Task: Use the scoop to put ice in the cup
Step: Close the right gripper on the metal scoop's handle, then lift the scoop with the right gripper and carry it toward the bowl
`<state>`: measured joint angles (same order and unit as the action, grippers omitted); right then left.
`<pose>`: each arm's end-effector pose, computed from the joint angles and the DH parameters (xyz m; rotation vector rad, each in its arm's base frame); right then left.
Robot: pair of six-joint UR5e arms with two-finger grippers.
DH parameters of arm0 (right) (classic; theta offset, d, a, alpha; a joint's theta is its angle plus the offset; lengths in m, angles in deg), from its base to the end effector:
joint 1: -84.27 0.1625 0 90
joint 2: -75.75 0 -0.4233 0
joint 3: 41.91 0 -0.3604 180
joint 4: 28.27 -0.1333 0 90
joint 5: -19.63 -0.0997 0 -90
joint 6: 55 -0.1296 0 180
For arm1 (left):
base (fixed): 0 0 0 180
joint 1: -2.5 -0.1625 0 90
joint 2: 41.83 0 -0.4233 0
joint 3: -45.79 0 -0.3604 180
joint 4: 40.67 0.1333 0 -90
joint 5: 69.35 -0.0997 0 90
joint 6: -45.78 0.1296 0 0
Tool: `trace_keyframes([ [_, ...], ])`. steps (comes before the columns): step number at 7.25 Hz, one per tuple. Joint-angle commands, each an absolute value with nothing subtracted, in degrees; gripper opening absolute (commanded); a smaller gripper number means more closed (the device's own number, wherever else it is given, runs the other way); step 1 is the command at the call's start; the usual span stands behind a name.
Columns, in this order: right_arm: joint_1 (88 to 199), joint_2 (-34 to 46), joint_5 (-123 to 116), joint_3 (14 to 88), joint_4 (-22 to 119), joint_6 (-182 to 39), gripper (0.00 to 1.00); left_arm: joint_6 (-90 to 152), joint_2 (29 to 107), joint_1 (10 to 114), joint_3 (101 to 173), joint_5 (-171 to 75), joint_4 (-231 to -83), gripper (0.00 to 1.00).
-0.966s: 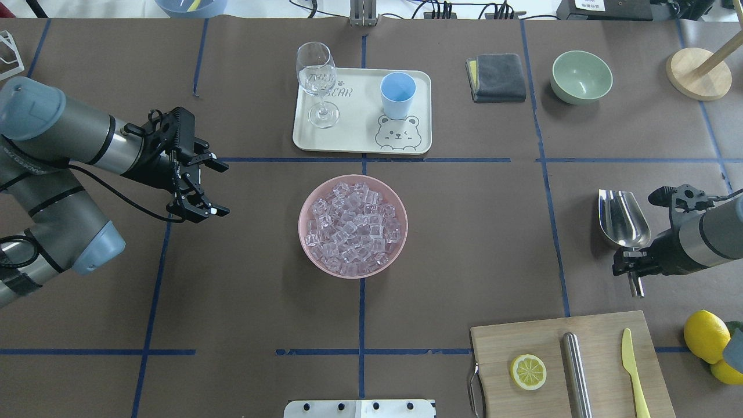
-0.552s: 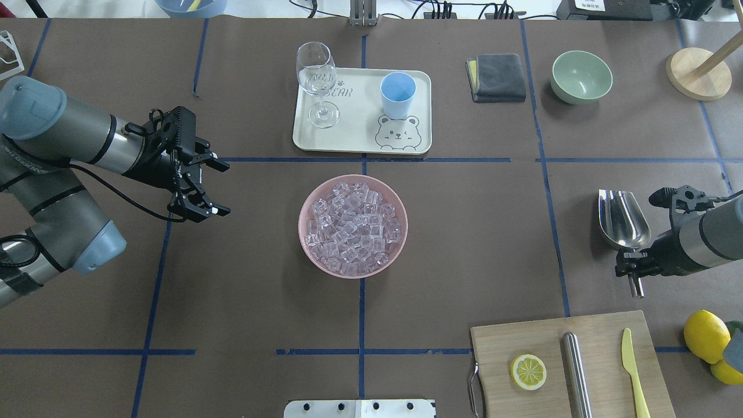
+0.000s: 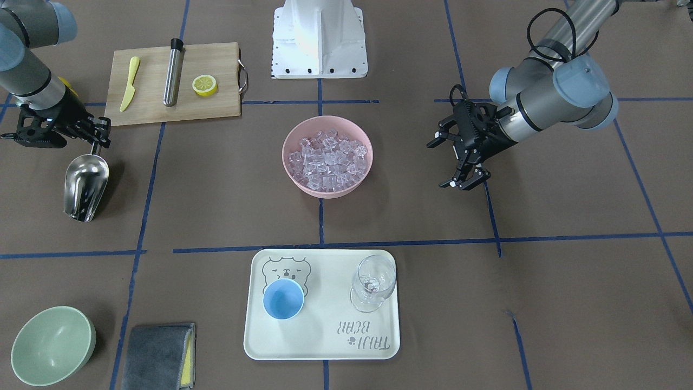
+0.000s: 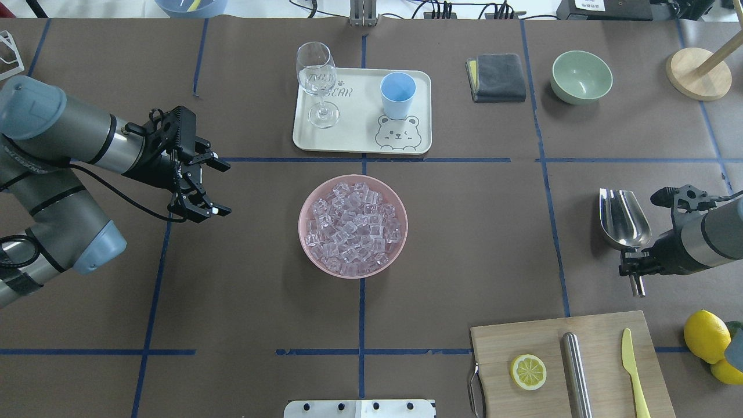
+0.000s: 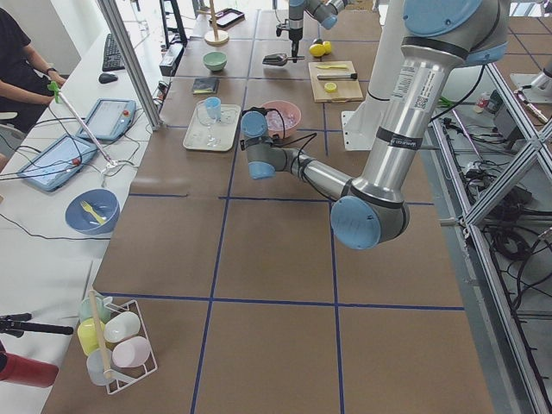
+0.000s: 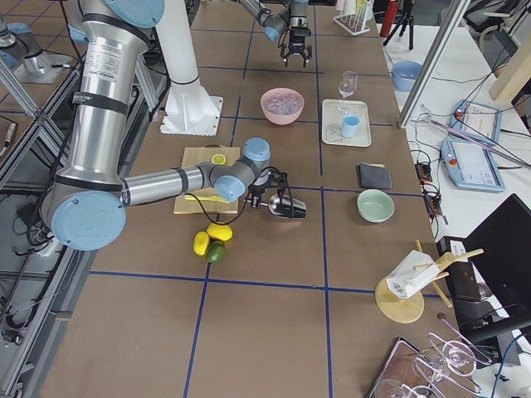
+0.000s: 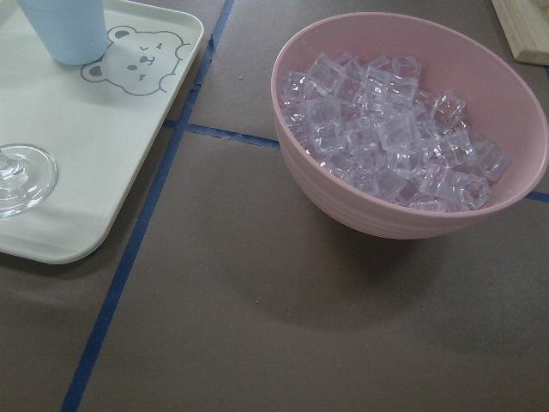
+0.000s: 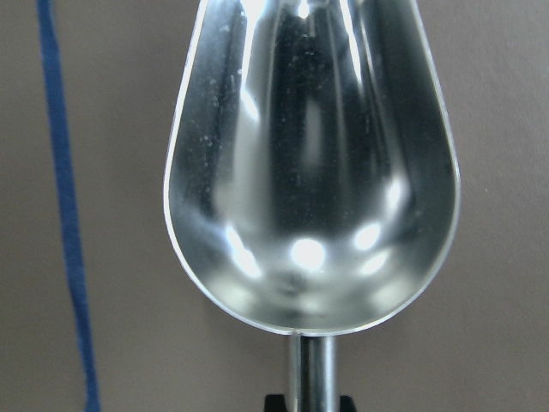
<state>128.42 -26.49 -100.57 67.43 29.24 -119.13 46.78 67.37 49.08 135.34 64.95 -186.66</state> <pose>-0.2511 -0.3387 0.5544 -0.0272 -0.8420 0.1179 0.3787 -0.4625 0.3746 0.9656 1.1214 1.1385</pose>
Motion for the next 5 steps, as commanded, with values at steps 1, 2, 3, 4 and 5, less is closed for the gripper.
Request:
trace_keyframes([
  [1, 134.4, -25.8, -100.4, 74.4, 29.7, -119.3, 0.00, 46.7, 67.3, 49.1, 135.6, 64.9, -186.7, 1.00],
  [2, 136.9, -25.8, -101.1, 76.9, 29.7, -119.2, 0.00, 46.7, 67.3, 49.1, 135.7, 64.9, -186.7, 1.00],
  [3, 137.8, -24.6, -100.9, 78.3, 29.7, -118.8, 0.00, 46.7, 67.4, 49.1, 135.7, 64.9, -186.7, 1.00],
  [4, 138.8, -22.6, -99.2, 78.5, 29.6, -117.2, 0.00, 46.6, 67.5, 49.1, 135.8, 65.0, -186.7, 1.00],
  [5, 138.4, -20.9, -96.9, 78.3, 29.5, -102.0, 0.00, 46.6, 67.5, 49.1, 135.7, 65.1, -186.6, 1.00],
])
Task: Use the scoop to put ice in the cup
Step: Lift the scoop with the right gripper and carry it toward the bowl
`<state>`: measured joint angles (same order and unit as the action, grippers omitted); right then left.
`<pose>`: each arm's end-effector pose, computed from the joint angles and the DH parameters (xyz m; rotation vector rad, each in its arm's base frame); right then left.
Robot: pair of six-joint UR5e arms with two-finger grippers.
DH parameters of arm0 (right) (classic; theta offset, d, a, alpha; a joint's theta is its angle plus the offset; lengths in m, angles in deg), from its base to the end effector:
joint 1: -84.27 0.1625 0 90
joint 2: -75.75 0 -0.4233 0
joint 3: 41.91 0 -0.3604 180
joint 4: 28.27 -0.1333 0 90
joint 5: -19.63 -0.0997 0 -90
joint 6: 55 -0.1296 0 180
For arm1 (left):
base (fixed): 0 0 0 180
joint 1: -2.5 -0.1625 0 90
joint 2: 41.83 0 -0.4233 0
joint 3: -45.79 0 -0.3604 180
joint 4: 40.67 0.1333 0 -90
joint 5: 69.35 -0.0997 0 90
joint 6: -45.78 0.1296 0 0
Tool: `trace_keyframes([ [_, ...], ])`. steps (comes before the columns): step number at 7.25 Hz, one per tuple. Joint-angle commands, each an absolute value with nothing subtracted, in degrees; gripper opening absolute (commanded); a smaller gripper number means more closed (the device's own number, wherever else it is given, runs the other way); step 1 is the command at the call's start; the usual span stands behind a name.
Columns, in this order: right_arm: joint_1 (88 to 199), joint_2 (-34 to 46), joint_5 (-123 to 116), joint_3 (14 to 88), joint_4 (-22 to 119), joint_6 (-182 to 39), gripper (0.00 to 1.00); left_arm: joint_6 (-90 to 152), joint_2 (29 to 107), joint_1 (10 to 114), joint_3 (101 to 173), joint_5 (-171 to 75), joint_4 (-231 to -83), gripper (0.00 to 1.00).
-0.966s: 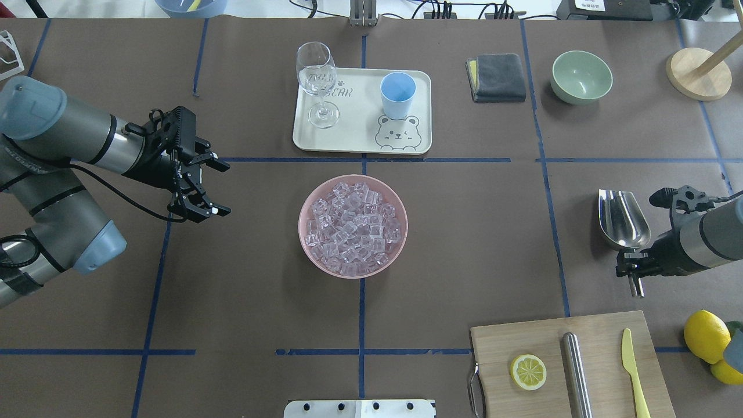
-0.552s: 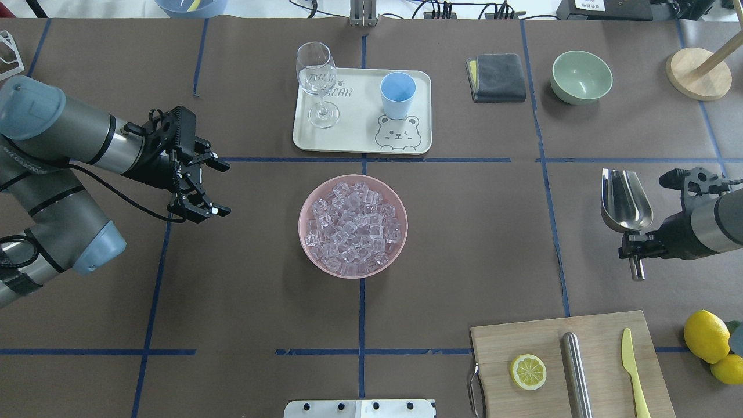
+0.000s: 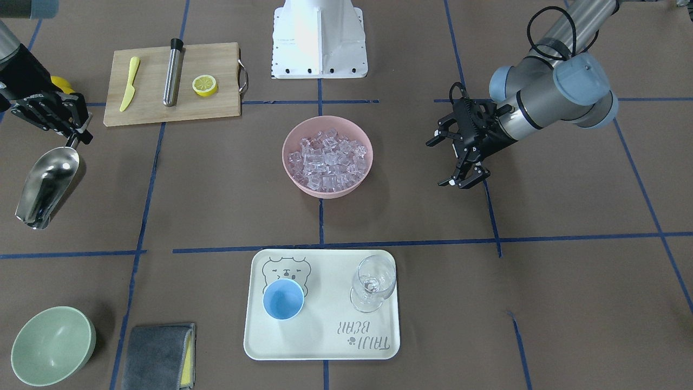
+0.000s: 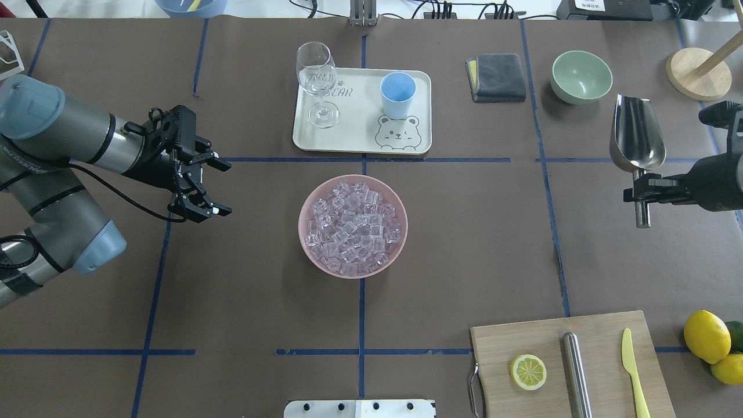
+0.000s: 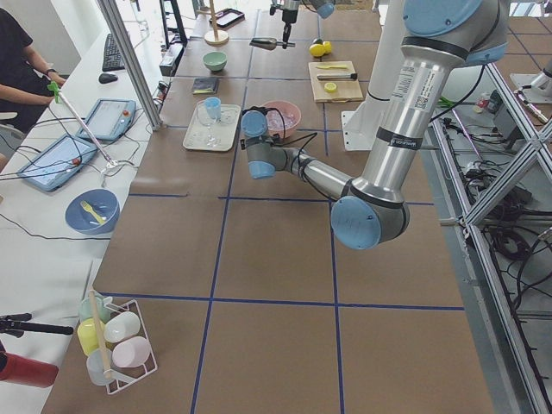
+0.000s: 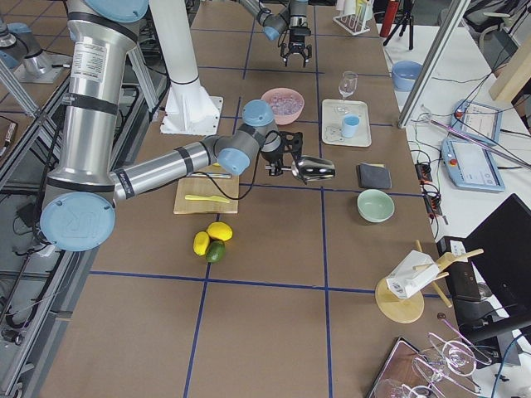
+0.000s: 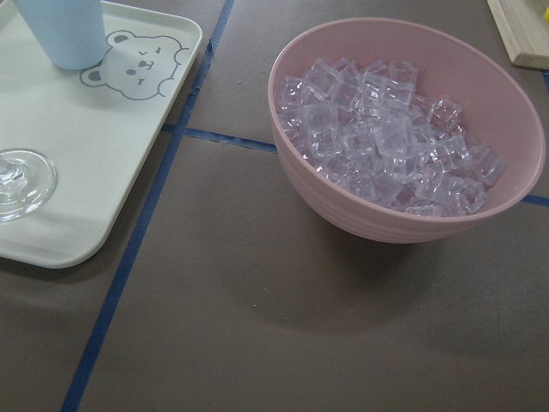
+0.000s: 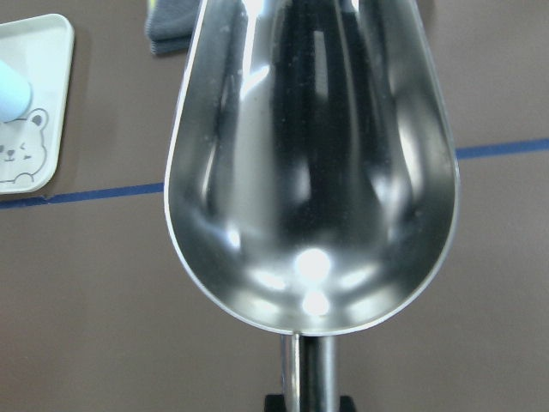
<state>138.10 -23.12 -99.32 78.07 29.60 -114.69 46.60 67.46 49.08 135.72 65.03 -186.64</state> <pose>-0.1918 -0.3819 0.4389 0.2610 -0.9866 0.1396 0.3781 -0.4616 0.3707 0.9709 1.1253 1.1386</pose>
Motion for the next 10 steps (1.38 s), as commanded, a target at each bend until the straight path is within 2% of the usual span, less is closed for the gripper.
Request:
trace_keyframes([
  [1, 138.7, -19.5, -96.1, 78.3, 30.5, -95.1, 0.00, 46.6, 67.5, 49.1, 135.7, 65.2, -186.6, 1.00],
  [3, 140.7, -14.6, -97.7, 78.7, 41.4, -93.8, 0.00, 46.6, 67.5, 49.1, 135.7, 65.1, -186.5, 1.00],
  [6, 142.4, -12.8, -99.6, 77.4, 45.9, -61.7, 0.00, 44.6, 67.6, 49.1, 135.6, 65.1, -186.5, 1.00],
  [7, 142.3, -12.3, -101.6, 77.5, 50.3, -59.8, 0.00, 44.6, 67.6, 49.0, 135.4, 65.0, -186.5, 1.00],
  [10, 143.6, -13.3, -111.5, 77.2, 50.5, -60.3, 0.00, 44.6, 67.6, 49.0, 135.3, 65.1, -186.6, 1.00],
])
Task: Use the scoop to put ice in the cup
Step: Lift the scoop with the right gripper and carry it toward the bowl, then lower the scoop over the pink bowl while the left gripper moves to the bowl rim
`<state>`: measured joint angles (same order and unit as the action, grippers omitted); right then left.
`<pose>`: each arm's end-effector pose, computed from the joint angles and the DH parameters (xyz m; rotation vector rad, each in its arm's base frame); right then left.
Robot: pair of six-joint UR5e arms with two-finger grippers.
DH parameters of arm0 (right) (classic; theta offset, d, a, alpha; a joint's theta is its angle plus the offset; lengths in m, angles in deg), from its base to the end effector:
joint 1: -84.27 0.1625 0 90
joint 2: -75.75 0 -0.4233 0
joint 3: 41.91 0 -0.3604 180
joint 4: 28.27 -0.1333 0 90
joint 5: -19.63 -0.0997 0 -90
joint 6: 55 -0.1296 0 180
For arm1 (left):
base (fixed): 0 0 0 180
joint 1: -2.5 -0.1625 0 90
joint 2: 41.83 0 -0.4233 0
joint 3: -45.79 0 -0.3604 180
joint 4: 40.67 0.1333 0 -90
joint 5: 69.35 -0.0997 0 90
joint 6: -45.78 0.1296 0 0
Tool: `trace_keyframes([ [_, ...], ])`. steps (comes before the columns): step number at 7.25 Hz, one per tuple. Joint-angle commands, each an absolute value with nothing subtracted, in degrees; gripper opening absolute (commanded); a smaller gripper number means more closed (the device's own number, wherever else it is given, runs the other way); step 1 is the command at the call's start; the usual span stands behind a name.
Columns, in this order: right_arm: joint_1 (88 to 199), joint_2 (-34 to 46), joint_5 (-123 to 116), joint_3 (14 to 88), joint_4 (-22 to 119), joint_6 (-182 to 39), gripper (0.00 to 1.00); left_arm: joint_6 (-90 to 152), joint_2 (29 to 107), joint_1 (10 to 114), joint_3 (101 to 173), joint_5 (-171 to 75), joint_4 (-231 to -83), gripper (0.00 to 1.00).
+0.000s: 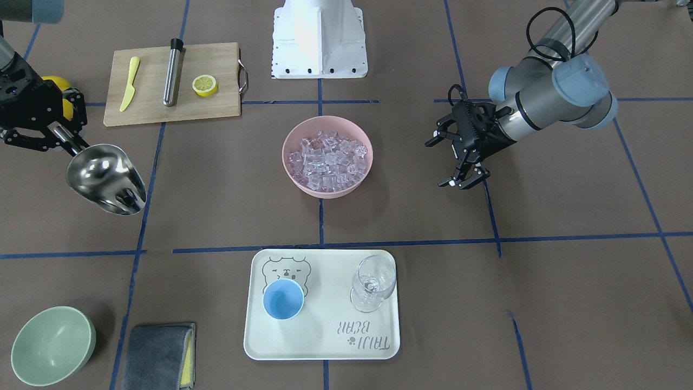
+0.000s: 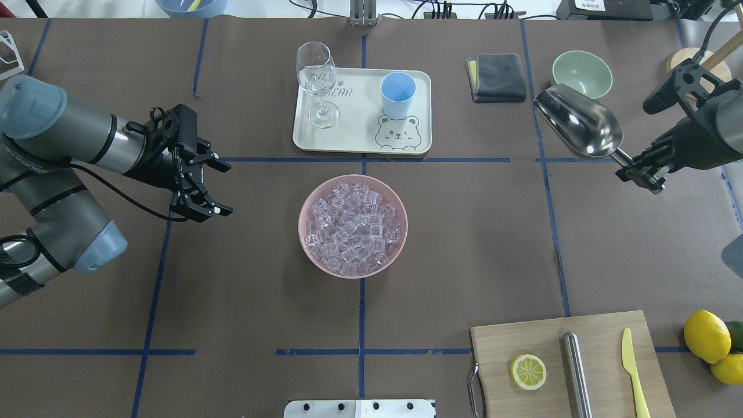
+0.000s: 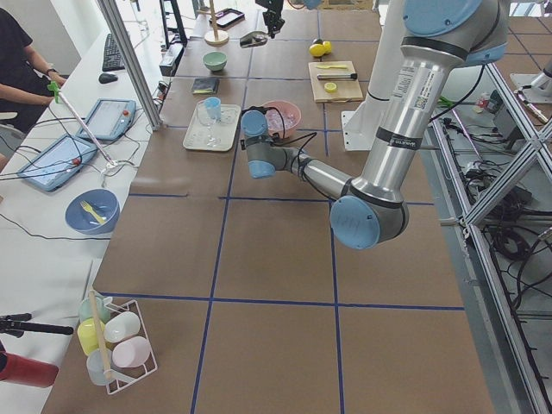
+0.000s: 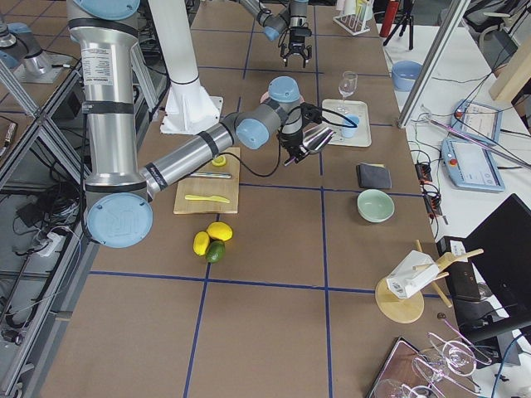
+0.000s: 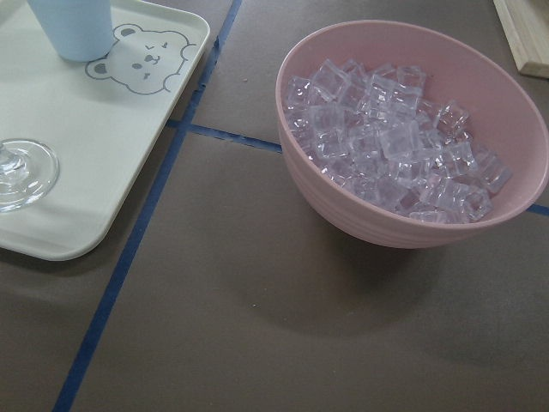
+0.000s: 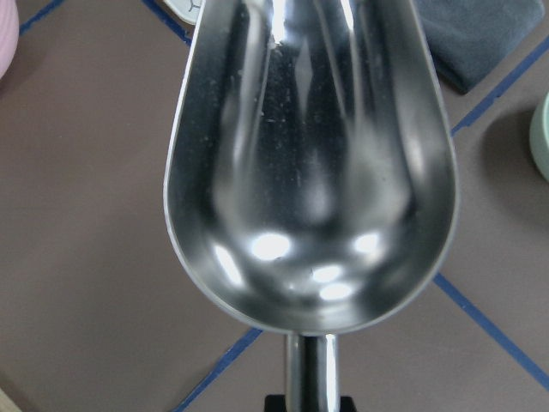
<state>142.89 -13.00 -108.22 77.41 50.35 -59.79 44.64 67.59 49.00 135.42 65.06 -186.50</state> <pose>-0.1947 -0.4225 0.4119 0.4830 -0.8329 -0.6700 0.3799 -0.4622 0.3720 0.9419 1.1379 1.1112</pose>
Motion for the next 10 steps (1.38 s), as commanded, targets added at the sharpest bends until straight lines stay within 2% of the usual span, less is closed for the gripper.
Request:
trace_keyframes([
  [1, 144.8, -13.0, -111.2, 77.4, 50.4, -60.4, 0.00, 44.6, 67.6, 49.0, 135.4, 65.1, -186.6, 1.00],
  [5, 141.8, -8.4, -103.7, 75.4, 54.0, -46.5, 0.00, 45.3, 68.9, 46.7, 135.6, 64.9, -186.5, 1.00],
  [7, 140.3, 0.6, -102.9, 76.0, 71.7, -42.9, 0.00, 45.1, 70.7, 42.2, 135.5, 64.9, -186.7, 1.00],
  [10, 135.8, 16.1, -94.5, 77.8, 98.0, -39.4, 0.00, 45.2, 71.1, 41.2, 134.3, 63.5, -187.7, 1.00],
])
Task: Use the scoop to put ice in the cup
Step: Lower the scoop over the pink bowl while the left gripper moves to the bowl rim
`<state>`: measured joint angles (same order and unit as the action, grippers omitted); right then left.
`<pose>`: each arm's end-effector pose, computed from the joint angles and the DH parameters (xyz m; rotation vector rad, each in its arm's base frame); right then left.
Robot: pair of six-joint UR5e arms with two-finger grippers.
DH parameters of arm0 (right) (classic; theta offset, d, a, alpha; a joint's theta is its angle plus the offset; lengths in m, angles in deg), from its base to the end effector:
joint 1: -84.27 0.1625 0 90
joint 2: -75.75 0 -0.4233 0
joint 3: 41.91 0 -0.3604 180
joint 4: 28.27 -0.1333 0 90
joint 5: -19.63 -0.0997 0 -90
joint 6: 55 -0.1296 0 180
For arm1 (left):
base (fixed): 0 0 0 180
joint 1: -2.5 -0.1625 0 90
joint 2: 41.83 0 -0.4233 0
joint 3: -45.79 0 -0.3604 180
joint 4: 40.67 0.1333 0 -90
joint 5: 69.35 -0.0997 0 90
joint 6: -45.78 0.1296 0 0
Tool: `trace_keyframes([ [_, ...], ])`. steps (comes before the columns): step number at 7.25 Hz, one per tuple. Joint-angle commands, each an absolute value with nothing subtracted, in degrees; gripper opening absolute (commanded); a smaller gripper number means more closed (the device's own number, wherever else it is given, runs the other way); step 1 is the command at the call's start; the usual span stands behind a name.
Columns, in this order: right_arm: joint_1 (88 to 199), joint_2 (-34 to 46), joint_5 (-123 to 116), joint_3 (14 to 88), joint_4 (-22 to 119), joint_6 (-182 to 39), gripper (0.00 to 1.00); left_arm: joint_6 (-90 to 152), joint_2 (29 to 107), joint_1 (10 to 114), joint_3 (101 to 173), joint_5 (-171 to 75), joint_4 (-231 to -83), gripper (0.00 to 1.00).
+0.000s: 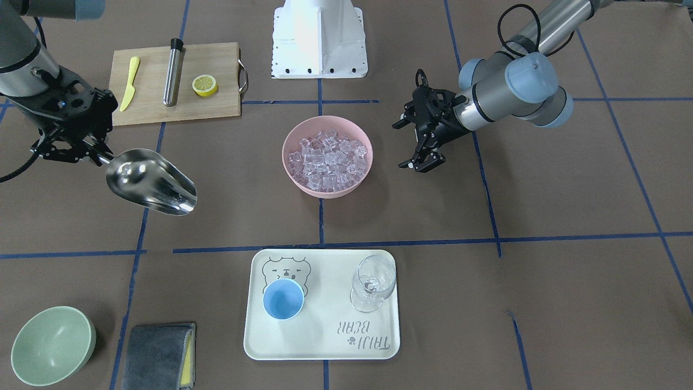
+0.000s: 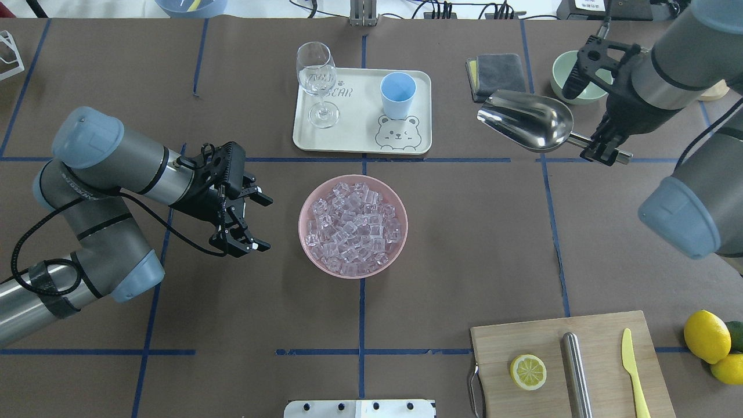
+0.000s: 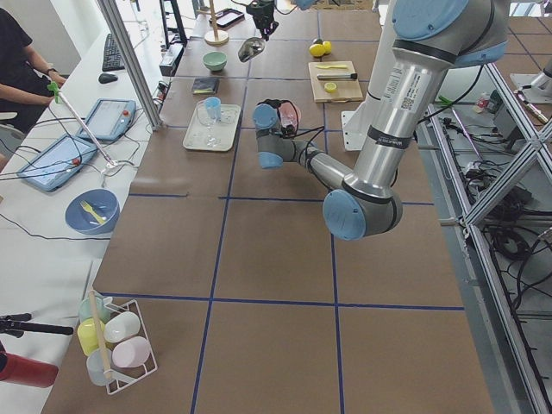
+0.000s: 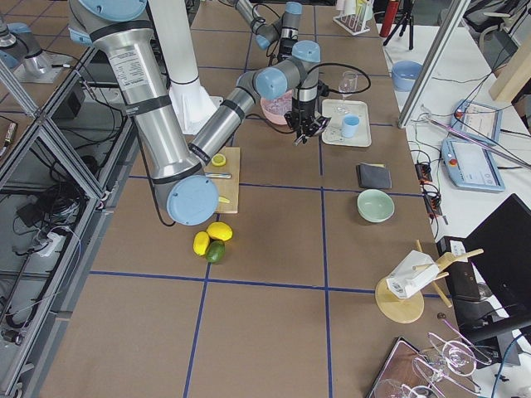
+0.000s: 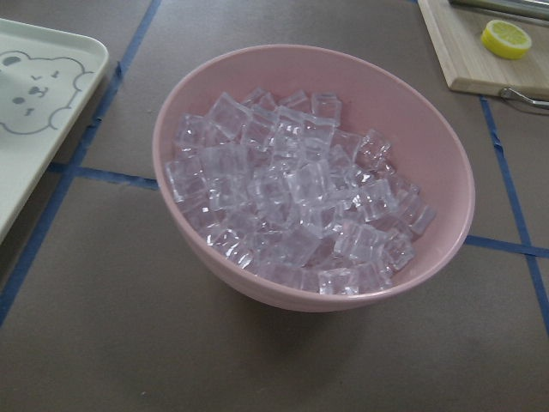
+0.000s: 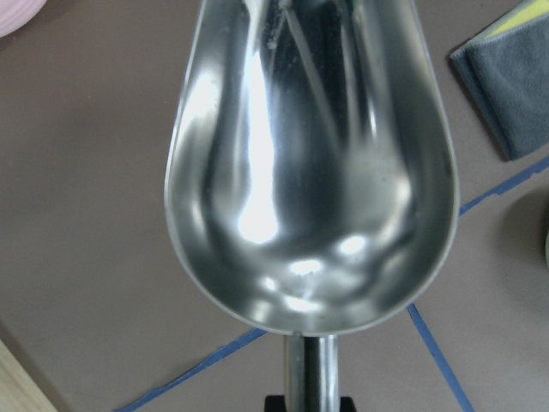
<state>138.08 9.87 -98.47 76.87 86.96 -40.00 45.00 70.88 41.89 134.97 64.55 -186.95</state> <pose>-0.2557 -0.4718 0.3163 0.3926 -0.5833 -0.9764 0.4436 -0.4205 0.3402 0.9481 1.2171 1.2219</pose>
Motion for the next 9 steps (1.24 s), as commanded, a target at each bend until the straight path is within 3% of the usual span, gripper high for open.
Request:
trace_keyframes([
  [1, 134.9, 17.7, -93.8, 78.0, 100.1, -39.4, 0.00, 45.0, 71.8, 38.2, 133.6, 56.4, -190.4, 1.00],
  [9, 127.0, 22.6, -88.4, 76.8, 104.3, -40.3, 0.00, 44.7, 73.2, 35.3, 130.3, 53.1, -191.1, 1.00],
])
